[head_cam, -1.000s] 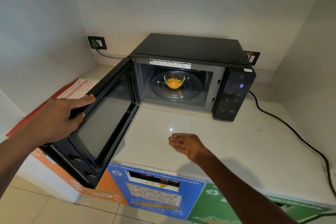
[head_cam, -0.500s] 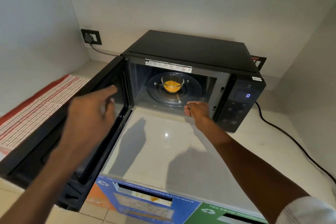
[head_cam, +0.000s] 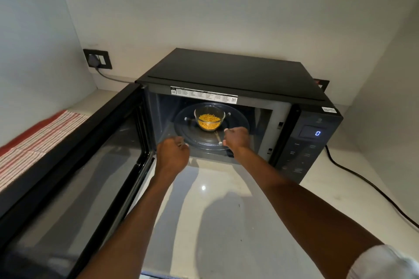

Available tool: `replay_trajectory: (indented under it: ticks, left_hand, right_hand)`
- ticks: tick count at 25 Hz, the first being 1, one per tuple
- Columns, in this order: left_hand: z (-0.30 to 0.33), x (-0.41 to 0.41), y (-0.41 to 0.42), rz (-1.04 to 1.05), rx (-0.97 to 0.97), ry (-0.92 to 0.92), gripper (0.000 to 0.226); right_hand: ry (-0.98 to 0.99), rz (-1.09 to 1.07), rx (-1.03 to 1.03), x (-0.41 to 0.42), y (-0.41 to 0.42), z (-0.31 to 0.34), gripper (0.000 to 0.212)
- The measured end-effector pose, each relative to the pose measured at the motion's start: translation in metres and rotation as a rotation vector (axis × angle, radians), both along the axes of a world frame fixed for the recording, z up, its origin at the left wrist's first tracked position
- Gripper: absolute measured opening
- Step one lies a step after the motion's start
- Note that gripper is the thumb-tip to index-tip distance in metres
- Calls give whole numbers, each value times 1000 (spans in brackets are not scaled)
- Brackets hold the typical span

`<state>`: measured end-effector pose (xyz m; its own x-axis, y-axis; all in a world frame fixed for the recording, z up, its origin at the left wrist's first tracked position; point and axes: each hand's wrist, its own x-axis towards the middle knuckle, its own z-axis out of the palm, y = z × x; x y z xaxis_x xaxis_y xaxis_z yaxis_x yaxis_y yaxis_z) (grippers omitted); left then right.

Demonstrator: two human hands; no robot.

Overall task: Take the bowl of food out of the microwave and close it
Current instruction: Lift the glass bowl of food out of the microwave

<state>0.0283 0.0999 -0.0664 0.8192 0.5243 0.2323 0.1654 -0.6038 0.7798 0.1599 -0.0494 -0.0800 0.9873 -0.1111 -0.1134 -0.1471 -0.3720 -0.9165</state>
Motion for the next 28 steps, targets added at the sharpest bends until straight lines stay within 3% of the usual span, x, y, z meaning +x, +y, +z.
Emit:
replay_trajectory:
  ticks: [6, 13, 28]
  left_hand:
    - [-22, 56, 2, 61, -230, -38, 31]
    - [-33, 113, 13, 63, -342, -7, 43]
    - [-31, 184, 18, 105, -578, 36, 37]
  right_hand:
    - [-82, -17, -110, 31, 16, -11, 30]
    - [-61, -25, -142, 64, 31, -21, 37]
    - [-100, -13, -192, 104, 31, -24, 31]
